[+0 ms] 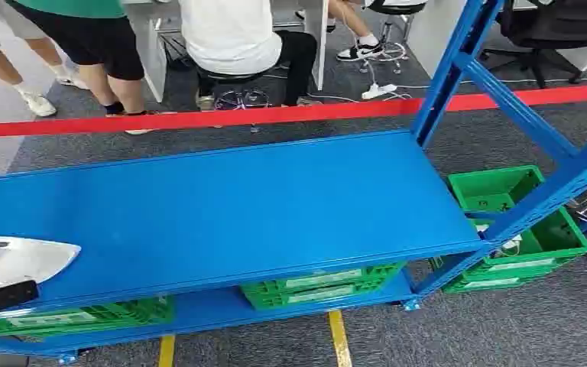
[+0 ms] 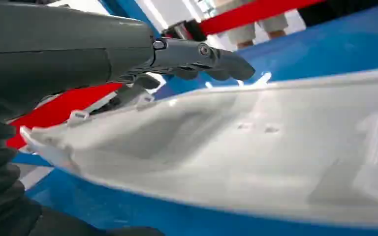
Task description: Take the parts from the cabinet and place them on the table.
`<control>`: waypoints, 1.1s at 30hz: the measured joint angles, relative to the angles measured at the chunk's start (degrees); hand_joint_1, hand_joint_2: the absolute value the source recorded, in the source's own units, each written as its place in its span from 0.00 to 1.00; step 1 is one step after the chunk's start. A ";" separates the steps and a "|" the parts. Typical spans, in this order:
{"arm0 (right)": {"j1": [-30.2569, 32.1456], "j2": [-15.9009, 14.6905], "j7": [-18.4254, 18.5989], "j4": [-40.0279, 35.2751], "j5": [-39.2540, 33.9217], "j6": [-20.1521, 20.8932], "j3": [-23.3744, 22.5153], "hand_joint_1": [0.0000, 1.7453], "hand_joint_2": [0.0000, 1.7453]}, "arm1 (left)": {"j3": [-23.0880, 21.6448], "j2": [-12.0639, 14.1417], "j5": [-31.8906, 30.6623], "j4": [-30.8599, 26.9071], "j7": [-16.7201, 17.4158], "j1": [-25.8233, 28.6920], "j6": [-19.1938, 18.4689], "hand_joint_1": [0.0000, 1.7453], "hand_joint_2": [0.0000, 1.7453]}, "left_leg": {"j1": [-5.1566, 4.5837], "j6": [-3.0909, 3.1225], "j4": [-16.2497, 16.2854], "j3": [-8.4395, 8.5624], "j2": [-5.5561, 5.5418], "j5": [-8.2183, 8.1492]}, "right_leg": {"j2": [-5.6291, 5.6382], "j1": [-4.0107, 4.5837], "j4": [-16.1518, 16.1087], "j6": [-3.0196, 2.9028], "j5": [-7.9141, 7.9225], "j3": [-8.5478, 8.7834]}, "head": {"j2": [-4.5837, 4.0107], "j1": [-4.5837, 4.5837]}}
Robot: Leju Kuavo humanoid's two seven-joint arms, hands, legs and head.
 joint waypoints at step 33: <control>-0.10 0.00 0.77 0.00 0.59 0.46 -0.04 0.00 1.00 | -3.21 -8.42 -5.64 3.08 -6.97 -5.26 14.13 1.00 1.00 | -0.09 0.01 0.00 0.06 -0.01 0.00 | -0.03 -0.10 -0.01 0.01 0.00 0.07 | 0.00 0.00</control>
